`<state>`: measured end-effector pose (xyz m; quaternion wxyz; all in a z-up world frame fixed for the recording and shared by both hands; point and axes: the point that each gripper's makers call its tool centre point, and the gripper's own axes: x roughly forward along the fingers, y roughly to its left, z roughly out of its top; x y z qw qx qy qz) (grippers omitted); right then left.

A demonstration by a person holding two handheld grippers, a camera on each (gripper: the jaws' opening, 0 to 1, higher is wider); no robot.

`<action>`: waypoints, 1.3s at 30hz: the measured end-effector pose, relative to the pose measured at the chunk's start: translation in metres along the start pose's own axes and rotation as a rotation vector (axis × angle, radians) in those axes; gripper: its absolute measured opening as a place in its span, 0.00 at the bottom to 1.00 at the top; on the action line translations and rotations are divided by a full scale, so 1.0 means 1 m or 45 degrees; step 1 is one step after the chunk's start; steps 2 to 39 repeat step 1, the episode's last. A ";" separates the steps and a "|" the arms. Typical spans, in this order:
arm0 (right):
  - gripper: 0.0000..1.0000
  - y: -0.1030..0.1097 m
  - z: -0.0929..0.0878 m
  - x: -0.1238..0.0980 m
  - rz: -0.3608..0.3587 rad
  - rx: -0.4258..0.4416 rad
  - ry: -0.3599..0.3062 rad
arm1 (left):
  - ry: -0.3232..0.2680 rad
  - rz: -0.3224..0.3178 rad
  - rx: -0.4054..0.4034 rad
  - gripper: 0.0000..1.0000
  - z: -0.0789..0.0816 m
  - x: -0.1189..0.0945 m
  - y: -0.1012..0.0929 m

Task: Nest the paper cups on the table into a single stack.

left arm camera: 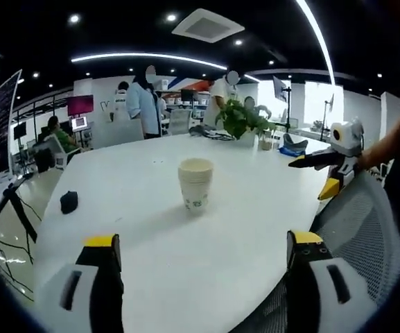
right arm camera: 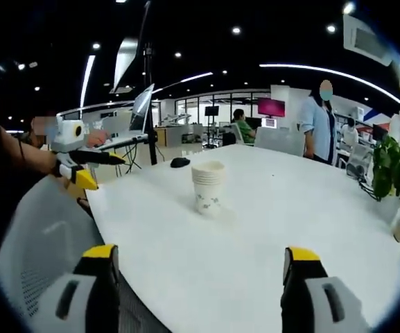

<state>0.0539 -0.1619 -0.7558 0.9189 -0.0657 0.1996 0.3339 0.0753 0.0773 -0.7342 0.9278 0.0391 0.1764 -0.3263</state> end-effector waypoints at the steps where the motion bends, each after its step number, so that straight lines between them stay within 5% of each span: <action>1: 1.00 -0.001 0.000 0.000 -0.002 0.004 -0.002 | 0.001 0.000 -0.001 0.99 0.000 0.000 0.000; 39: 1.00 -0.001 0.000 0.000 -0.002 0.004 -0.002 | 0.001 0.000 -0.001 0.99 0.000 0.000 0.000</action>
